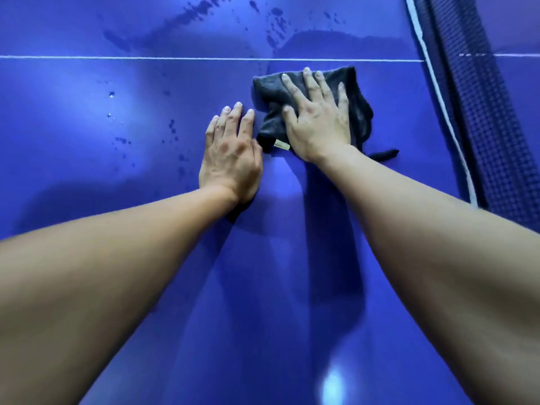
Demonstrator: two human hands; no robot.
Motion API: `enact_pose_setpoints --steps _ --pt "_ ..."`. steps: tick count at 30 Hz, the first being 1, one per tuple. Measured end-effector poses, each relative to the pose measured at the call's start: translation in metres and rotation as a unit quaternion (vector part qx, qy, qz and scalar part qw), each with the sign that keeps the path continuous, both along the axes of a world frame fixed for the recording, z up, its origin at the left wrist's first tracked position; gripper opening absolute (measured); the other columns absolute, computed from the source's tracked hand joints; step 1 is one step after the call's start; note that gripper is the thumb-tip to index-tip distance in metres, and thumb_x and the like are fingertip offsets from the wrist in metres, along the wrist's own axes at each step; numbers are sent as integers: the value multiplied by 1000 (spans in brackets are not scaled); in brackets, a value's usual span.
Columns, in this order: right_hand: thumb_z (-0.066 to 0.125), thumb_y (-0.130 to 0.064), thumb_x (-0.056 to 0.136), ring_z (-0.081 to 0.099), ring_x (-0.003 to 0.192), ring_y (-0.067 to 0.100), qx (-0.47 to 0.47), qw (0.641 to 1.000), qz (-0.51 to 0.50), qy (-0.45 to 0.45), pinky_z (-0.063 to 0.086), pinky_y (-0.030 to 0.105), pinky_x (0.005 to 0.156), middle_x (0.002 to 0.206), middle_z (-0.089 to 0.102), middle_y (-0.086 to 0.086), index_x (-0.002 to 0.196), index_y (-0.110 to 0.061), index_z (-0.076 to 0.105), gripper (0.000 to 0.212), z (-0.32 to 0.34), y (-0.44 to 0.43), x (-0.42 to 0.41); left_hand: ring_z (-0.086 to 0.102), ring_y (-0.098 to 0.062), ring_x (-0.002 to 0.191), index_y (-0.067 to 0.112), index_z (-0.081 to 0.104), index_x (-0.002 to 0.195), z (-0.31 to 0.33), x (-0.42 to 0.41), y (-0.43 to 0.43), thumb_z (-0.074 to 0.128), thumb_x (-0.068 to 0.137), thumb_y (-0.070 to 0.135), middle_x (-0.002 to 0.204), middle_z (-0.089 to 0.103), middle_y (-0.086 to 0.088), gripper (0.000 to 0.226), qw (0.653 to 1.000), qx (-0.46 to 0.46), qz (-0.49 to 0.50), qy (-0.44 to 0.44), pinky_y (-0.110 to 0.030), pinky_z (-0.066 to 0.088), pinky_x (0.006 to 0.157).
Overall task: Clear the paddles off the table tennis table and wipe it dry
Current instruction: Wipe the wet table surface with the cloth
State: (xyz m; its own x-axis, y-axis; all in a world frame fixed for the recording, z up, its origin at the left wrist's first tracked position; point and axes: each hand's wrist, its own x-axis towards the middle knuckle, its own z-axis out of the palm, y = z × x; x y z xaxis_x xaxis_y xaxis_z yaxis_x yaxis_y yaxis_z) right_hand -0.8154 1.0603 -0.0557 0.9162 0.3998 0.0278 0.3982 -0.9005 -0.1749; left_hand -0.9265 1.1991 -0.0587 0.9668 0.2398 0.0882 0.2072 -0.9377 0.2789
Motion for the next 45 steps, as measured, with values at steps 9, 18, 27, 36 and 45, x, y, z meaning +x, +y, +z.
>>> enact_pose_setpoints --steps 9,18,27,36,45 --pt "24 -48 102 11 158 19 2 1000 -23 -12 1 53 126 170 19 3 161 -39 24 59 -4 -29 -141 45 -36 139 6 55 137 17 -74 -12 30 97 22 144 54 -16 50 997 -44 12 -62 -44 29 118" --pt "24 -46 106 1 159 15 -1 1000 -13 18 -4 51 127 172 9 0 163 -40 14 58 4 -65 -267 39 -37 143 8 51 144 18 -339 -60 39 99 25 152 44 -17 50 999 -10 -3 -31 -48 26 122" --pt "25 -49 101 10 158 19 15 1000 -12 3 3 54 126 171 18 3 162 -37 23 62 2 -125 -458 36 -37 146 11 47 150 5 -503 -101 40 97 29 158 39 -16 56 1000 28 10 -1 -51 28 120" --pt "43 -43 101 25 155 27 36 998 -31 -31 14 59 124 164 35 10 158 -34 37 58 0 -132 -582 43 -37 142 13 51 146 12 -532 -105 39 94 32 155 45 -14 56 999 9 22 28 -48 27 115" --pt "38 -45 102 22 156 27 21 998 3 -59 14 62 123 165 32 12 157 -36 38 56 -2 -95 -560 50 -34 134 11 58 137 10 -507 -67 41 94 31 146 54 -11 50 1000 -1 12 -11 -47 37 110"
